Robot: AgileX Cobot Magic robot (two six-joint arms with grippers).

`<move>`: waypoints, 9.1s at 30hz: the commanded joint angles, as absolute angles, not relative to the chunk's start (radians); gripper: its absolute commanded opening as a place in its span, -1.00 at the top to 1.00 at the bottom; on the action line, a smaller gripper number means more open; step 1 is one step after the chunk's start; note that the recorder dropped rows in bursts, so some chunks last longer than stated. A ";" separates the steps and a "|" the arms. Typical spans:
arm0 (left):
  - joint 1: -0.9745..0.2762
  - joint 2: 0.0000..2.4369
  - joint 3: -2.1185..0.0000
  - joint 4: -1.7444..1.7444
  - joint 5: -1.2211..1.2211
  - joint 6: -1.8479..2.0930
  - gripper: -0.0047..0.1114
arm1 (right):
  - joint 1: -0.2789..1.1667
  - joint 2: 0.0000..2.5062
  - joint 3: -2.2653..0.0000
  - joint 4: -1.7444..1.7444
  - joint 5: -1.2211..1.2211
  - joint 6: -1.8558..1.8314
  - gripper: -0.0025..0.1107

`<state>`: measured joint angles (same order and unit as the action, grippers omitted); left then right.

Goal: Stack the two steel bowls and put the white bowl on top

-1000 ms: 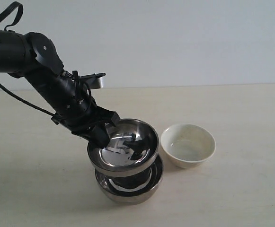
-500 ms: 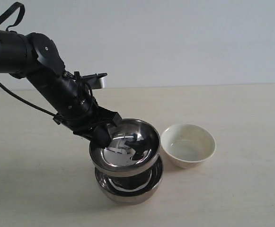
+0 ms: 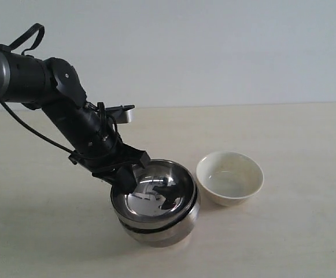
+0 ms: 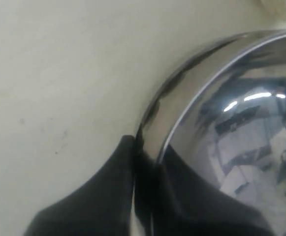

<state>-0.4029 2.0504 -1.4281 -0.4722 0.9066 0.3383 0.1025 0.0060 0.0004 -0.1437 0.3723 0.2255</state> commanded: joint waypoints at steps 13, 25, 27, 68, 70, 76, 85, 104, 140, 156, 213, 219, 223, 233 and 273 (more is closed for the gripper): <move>-0.409 1.973 -1.429 -0.519 0.940 0.348 0.85 | 0.100 0.000 0.000 -0.146 0.368 0.225 0.96; -0.409 1.983 -1.429 -0.541 0.935 0.355 0.85 | 0.100 0.000 0.000 -0.146 0.368 0.225 0.96; -0.409 1.983 -1.429 -0.541 0.935 0.355 0.85 | 0.100 0.000 0.000 -0.146 0.368 0.225 0.96; -0.334 1.930 -1.430 -0.535 1.081 0.332 0.60 | 0.100 0.000 0.000 -0.146 0.368 0.225 0.96; -0.338 1.933 -1.416 -0.535 1.058 0.330 0.60 | 0.100 0.000 0.000 -0.146 0.368 0.225 0.96; -0.346 1.955 -1.398 -0.535 1.034 0.330 0.60 | 0.100 0.000 0.000 -0.146 0.368 0.225 0.96; -0.370 1.995 -1.398 -0.513 0.995 0.330 0.60 | 0.100 0.000 0.000 -0.146 0.368 0.225 0.96; -0.374 1.876 -1.389 -0.477 1.010 0.305 0.42 | 0.100 0.000 0.000 -0.146 0.368 0.225 0.96; -0.374 1.964 -1.401 -0.473 0.961 0.268 -0.04 | 0.100 0.000 0.000 -0.146 0.368 0.225 0.96; -0.319 1.766 -1.393 -0.384 1.025 0.224 0.53 | 0.100 0.000 0.000 -0.146 0.368 0.225 0.96; -0.029 0.225 -0.168 -0.764 -0.011 0.547 0.85 | 0.100 0.000 0.000 -0.146 0.369 0.225 0.96; -0.009 0.053 -0.077 -0.757 -0.088 0.603 0.85 | 0.100 0.000 0.000 -0.146 0.369 0.225 0.96; 0.001 0.000 -0.019 -0.757 -0.111 0.615 0.85 | 0.100 0.000 0.000 -0.146 0.369 0.225 0.96; 0.010 0.000 0.000 -0.678 -0.133 0.647 0.85 | 0.100 0.000 0.000 -0.146 0.369 0.225 0.96; 0.010 0.000 0.000 -0.108 0.307 0.079 0.85 | 0.100 0.000 0.000 -0.146 0.369 0.225 0.96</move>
